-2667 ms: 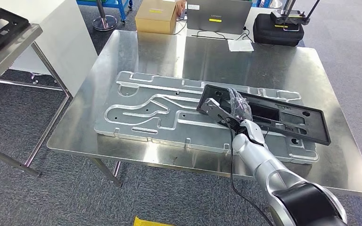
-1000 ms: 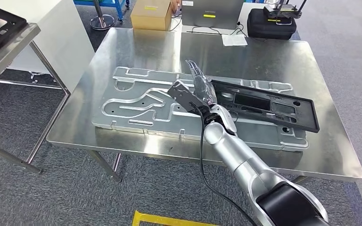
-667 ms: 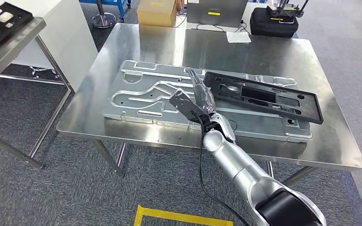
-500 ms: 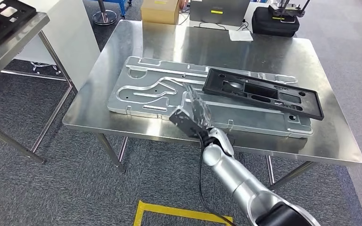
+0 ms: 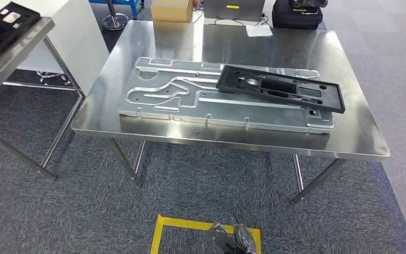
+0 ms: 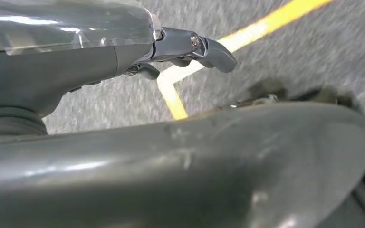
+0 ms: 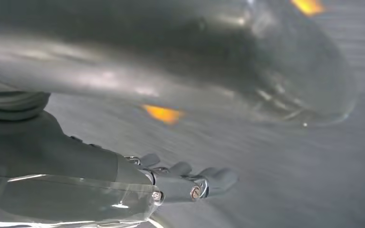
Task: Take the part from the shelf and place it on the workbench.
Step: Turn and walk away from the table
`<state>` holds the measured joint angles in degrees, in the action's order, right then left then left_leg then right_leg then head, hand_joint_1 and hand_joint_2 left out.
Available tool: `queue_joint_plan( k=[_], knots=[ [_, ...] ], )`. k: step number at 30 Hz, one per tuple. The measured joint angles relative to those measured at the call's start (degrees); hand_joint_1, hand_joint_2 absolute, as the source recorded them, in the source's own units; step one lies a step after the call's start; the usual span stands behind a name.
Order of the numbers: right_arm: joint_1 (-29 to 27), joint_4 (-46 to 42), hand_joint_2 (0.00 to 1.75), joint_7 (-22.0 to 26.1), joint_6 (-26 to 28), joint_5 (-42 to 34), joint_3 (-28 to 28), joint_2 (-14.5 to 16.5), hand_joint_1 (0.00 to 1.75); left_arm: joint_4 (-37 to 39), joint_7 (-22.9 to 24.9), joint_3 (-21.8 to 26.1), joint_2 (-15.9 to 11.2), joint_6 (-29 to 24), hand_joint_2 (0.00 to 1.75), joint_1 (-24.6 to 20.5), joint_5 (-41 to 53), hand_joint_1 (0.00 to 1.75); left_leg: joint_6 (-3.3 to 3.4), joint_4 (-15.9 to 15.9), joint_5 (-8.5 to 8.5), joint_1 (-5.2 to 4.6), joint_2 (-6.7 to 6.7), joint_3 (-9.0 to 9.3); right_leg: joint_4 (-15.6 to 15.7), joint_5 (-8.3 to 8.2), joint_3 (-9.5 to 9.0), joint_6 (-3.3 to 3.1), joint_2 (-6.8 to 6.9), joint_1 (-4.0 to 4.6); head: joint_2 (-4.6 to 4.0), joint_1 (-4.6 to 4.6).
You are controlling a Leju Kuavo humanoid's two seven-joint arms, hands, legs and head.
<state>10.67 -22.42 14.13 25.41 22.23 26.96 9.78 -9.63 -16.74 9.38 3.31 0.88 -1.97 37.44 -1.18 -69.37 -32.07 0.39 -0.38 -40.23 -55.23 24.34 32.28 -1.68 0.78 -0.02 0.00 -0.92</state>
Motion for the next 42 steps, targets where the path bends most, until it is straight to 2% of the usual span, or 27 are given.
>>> queue_joint_plan(
  k=[1, 2, 3, 5, 7, 9, 11, 12, 15, 16, 17, 19, 21, 23, 24, 26, 28, 30, 32, 33, 34, 35, 36, 37, 39, 40, 42],
  knots=[
    [-1.2, 1.6, 0.0, -0.7, 0.3, -0.9, -1.0, -0.6, 0.0, 0.0, 0.3, 0.2, 0.0, -0.3, 0.0, 0.0, -0.1, 0.0, -0.3, -3.0, -1.09, 0.14, 0.02, -0.05, -0.2, -0.53, 0.9, 0.22, 0.25, -0.04, 0.0, 0.03],
    [-2.5, 3.2, 0.0, -1.5, 0.6, -1.6, -2.0, -1.3, 0.0, 0.0, 0.5, 0.4, 0.0, -0.6, 0.0, 0.0, -0.2, 0.0, -0.57, -4.8, -0.98, 0.31, 0.04, 0.5, -0.5, -1.03, 1.87, 0.44, 0.53, -0.08, 0.0, 0.03],
    [-3.5, 4.6, 0.0, -2.3, 0.8, -2.3, -2.9, -2.0, 0.0, 0.0, 0.8, 0.6, 0.0, -1.0, 0.0, 0.1, -0.2, 0.0, -0.79, -4.8, 0.33, 0.5, 0.05, 1.91, -0.9, -1.49, 2.9, 0.67, 0.71, -0.17, 0.0, 0.02],
    [-5.0, 6.9, 0.0, -4.5, 0.8, -3.3, -4.7, -3.1, 0.0, 0.0, 1.2, 1.1, 0.0, -1.6, 0.0, 0.1, -0.3, 0.0, -1.17, 0.4, 2.56, 0.9, 0.05, 7.24, -2.2, -2.34, 5.04, 1.29, 0.8, -0.4, 0.0, 0.03],
    [-6.0, 8.5, 0.0, -7.3, -0.1, -4.3, -6.3, -3.8, 0.0, 0.0, 1.5, 1.5, 0.0, -2.1, 0.0, -0.2, -0.3, 0.0, -0.8, 7.9, 1.24, 0.79, -0.07, 12.72, -3.6, -3.01, 6.41, 2.04, 0.57, -0.42, 0.0, 0.0],
    [-6.6, 9.7, 0.0, -9.5, -1.1, -5.1, -7.6, -4.4, 0.0, -0.1, 1.5, 1.8, 0.1, -2.4, 0.0, -0.3, -0.3, 0.0, 0.36, 11.0, -0.19, 0.4, -0.15, 14.48, -4.0, -3.75, 6.62, 2.7, 0.31, -0.38, -0.01, -0.07],
    [-7.1, 10.7, 0.0, -11.8, -1.9, -5.8, -8.7, -5.0, 0.0, -0.1, 1.5, 2.1, 0.1, -2.4, 0.0, -0.3, -0.3, 0.0, 1.69, 10.9, 0.73, 0.3, 0.07, 13.7, -3.9, -4.01, 6.84, 3.45, 0.02, -0.67, -0.02, -0.05],
    [-7.3, 11.0, 0.0, -13.1, -2.2, -6.2, -9.1, -5.3, 0.0, -0.1, 1.5, 2.3, 0.1, -2.5, 0.0, -0.4, -0.3, 0.0, 2.26, 11.0, 1.46, 0.28, 0.28, 13.04, -4.6, -2.51, 7.37, 3.81, -0.12, -0.88, -0.01, -0.07],
    [-7.7, 11.7, 0.0, -16.1, -2.6, -7.0, -10.3, -5.8, 0.0, -0.1, 1.5, 2.5, 0.2, -2.6, 0.0, -0.7, -0.4, 0.0, 3.14, 11.1, 3.93, 0.25, 0.63, 10.29, -12.9, 6.84, 9.96, 4.51, -0.43, -1.13, -0.01, -0.35],
    [-7.8, 11.8, 0.0, -16.6, -2.7, -7.1, -10.6, -5.9, 0.0, -0.1, 1.4, 2.5, 0.2, -2.6, 0.0, -0.6, -0.4, 0.0, 3.15, 11.1, 4.69, 0.18, 0.66, 9.32, -16.6, 8.89, 10.51, 4.61, -0.5, -1.12, -0.01, -0.44],
    [-7.8, 12.0, 0.0, -17.1, -2.8, -7.2, -10.8, -6.1, 0.0, -0.1, 1.4, 2.6, 0.2, -2.6, 0.0, -0.5, -0.4, 0.0, 3.12, 11.0, 5.44, 0.1, 0.7, 8.32, -19.4, 9.43, 10.46, 4.62, -0.52, -1.11, 0.0, -0.46],
    [-7.8, 12.2, 0.0, -17.9, -2.9, -7.2, -11.1, -6.4, 0.0, -0.1, 1.5, 2.7, 0.3, -2.6, 0.0, -0.4, -0.4, 0.0, 3.02, 11.0, 6.88, -0.09, 0.77, 6.44, -19.9, 7.19, 7.68, 4.24, -0.56, -0.97, 0.0, -0.49],
    [-7.8, 12.2, 0.0, -18.3, -3.1, -7.1, -11.3, -6.7, 0.0, -0.1, 1.5, 2.8, 0.4, -2.7, 0.0, -0.4, -0.3, 0.0, 2.81, 10.9, 8.11, -0.27, 0.71, 5.09, -12.5, 5.28, 0.79, 3.18, -0.72, -0.51, 0.0, -0.49],
    [-7.7, 12.3, 0.0, -18.3, -3.2, -7.0, -11.6, -7.0, 0.0, -0.1, 1.6, 2.8, 0.7, -2.9, 0.0, -0.4, -0.3, 0.0, 2.33, 10.9, 9.18, -0.37, 0.7, 4.41, -3.6, 6.39, -5.69, 2.22, -0.82, 0.09, 0.0, -0.5],
    [-7.7, 12.3, 0.0, -18.3, -3.2, -7.0, -11.7, -7.1, 0.0, -0.1, 1.7, 2.9, 0.7, -3.0, 0.0, -0.4, -0.3, 0.0, 1.99, 11.0, 9.71, -0.33, 0.75, 4.26, -1.1, 7.02, -7.23, 1.95, -0.84, 0.34, 0.0, -0.54],
    [-7.8, 12.3, 0.0, -18.3, -3.4, -6.9, -11.8, -7.1, 0.0, -0.1, 1.9, 2.9, 0.8, -3.2, 0.0, -0.3, -0.3, 0.0, 1.3, 11.3, 10.77, -0.3, 0.84, 4.01, 0.2, 6.52, -7.1, 1.63, -0.77, 0.36, 0.0, -0.61],
    [-7.8, 12.4, 0.0, -18.3, -3.7, -6.7, -11.8, -7.0, 0.0, -0.1, 2.2, 3.1, 0.8, -3.4, 0.0, -0.3, -0.3, 0.0, 0.82, 10.9, 10.11, -0.27, 0.73, 3.5, 0.8, 5.29, -6.38, 1.19, -0.46, 0.07, 0.0, -0.6],
    [-7.7, 12.4, 0.0, -18.3, -3.8, -6.5, -11.8, -7.0, 0.0, -0.1, 2.5, 3.2, 0.8, -3.5, 0.0, -0.2, -0.3, 0.0, 0.47, 7.3, 5.32, -0.12, 0.62, 2.29, 0.8, 4.19, -5.11, 0.76, -0.15, -0.04, 0.0, -0.42],
    [-7.9, 12.5, 0.0, -18.6, -3.9, -6.2, -11.8, -7.0, 0.0, -0.1, 2.7, 3.4, 0.8, -3.7, 0.0, -0.1, -0.3, 0.0, 0.03, 0.3, -0.36, -0.02, 0.62, 0.9, 0.3, 3.04, -3.23, 0.51, -0.01, 0.01, 0.0, -0.27],
    [-8.0, 12.5, 0.0, -18.7, -3.9, -6.1, -11.8, -7.0, 0.0, -0.1, 2.7, 3.4, 0.8, -3.8, 0.0, 0.0, -0.3, 0.0, -0.17, -2.9, -1.44, 0.03, 0.62, 0.69, -0.1, 2.49, -2.12, 0.56, 0.06, 0.04, 0.0, -0.25],
    [-8.1, 12.6, 0.0, -18.9, -4.0, -6.1, -11.8, -7.0, 0.0, -0.1, 2.7, 3.4, 0.8, -3.9, 0.0, 0.1, -0.3, 0.0, -0.32, -4.8, -1.06, 0.07, 0.63, 1.08, -0.6, 1.97, -0.93, 0.63, 0.13, 0.06, 0.0, -0.24],
    [-8.1, 12.6, 0.0, -19.0, -4.0, -6.1, -11.8, -7.0, 0.0, -0.1, 2.8, 3.5, 0.8, -3.9, 0.0, 0.0, -0.3, 0.0, -0.4, -4.8, 0.44, 0.11, 0.63, 2.34, -1.2, 1.5, 0.29, 0.74, 0.16, 0.05, 0.0, -0.23],
    [-8.1, 12.6, 0.0, -19.1, -4.0, -6.1, -11.8, -7.0, 0.0, -0.1, 2.8, 3.6, 0.8, -4.0, 0.0, 0.0, -0.3, 0.0, -0.39, -2.8, 2.14, 0.15, 0.64, 4.57, -1.9, 1.08, 1.52, 0.91, 0.17, 0.03, 0.0, -0.22],
    [-8.0, 12.6, 0.0, -19.2, -4.0, -6.1, -11.8, -7.0, 0.0, -0.1, 2.9, 3.7, 0.7, -4.0, 0.0, -0.1, -0.3, 0.0, -0.3, 0.8, 2.63, 0.14, 0.64, 7.48, -2.7, 0.72, 2.59, 1.15, 0.16, 0.03, 0.0, -0.21],
    [-8.0, 12.6, 0.0, -19.4, -4.0, -6.1, -11.8, -7.0, 0.0, -0.1, 3.0, 3.8, 0.7, -4.0, 0.0, -0.3, -0.3, 0.0, 0.36, 8.4, 1.23, -0.1, 0.59, 12.63, -3.9, 0.1, 3.95, 1.75, 0.17, 0.09, 0.0, -0.25],
    [-8.0, 12.6, 0.0, -19.5, -4.0, -6.1, -11.8, -7.0, 0.0, -0.1, 3.0, 3.8, 0.7, -4.0, 0.0, -0.4, -0.2, 0.0, 0.83, 10.6, 0.16, -0.25, 0.55, 13.8, -4.2, -0.26, 4.19, 2.07, 0.2, 0.16, 0.0, -0.25],
    [-8.0, 12.7, 0.0, -19.6, -4.0, -6.0, -11.8, -7.1, 0.0, -0.1, 3.1, 3.8, 0.7, -4.0, 0.0, -0.3, -0.2, 0.0, 1.95, 11.5, 0.4, -0.37, 0.61, 13.69, -4.1, -1.12, 4.33, 2.71, 0.2, 0.14, 0.0, -0.2]
  ],
)
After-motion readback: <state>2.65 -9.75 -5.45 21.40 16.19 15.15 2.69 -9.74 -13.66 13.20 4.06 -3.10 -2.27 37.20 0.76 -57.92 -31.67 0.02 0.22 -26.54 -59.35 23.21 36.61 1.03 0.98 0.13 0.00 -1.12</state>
